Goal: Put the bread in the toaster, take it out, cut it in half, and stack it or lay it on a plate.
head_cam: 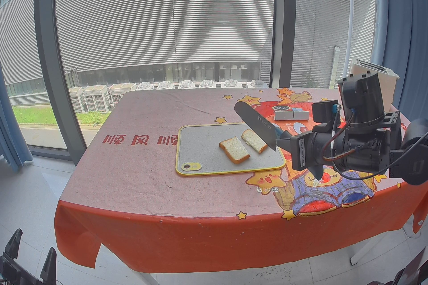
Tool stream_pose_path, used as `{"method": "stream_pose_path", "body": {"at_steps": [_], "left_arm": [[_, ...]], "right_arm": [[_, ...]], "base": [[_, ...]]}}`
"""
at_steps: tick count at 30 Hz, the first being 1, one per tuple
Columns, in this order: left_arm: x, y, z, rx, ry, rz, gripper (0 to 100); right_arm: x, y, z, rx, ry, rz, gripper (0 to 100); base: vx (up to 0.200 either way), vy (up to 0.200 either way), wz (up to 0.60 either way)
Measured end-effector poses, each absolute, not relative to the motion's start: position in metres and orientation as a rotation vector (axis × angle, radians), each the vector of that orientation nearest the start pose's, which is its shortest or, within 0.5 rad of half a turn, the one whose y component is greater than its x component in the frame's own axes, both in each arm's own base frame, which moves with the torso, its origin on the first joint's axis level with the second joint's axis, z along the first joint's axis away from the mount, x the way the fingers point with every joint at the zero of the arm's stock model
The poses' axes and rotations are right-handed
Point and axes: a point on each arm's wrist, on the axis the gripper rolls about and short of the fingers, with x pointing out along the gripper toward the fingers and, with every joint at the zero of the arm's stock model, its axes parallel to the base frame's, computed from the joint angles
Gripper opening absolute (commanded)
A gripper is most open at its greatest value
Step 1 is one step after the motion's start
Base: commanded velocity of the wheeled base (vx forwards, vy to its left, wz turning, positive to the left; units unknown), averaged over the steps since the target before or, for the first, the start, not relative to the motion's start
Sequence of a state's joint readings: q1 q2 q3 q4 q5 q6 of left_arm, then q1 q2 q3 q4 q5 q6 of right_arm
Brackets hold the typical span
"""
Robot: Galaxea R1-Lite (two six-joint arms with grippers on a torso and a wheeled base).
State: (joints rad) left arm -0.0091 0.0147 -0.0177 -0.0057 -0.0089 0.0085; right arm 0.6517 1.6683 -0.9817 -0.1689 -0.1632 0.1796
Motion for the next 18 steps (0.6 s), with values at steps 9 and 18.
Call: {"method": "stream_pose_path", "body": {"at_steps": [9,18], "left_arm": [[-0.0232,0.0000,0.0812,0.009,-0.011,-0.020,100],[-0.0232,0.0000,0.0812,0.009,-0.011,-0.020,100]], "right_arm": [[0.2410,0.1800,0.1979,-0.015,0.470,0.441,0],[0.2383,0.1799,0.1934,-0.016,0.449,0.442,0]], "base": [[0.000,0.000,0.00],[0.000,0.000,0.00]]}}
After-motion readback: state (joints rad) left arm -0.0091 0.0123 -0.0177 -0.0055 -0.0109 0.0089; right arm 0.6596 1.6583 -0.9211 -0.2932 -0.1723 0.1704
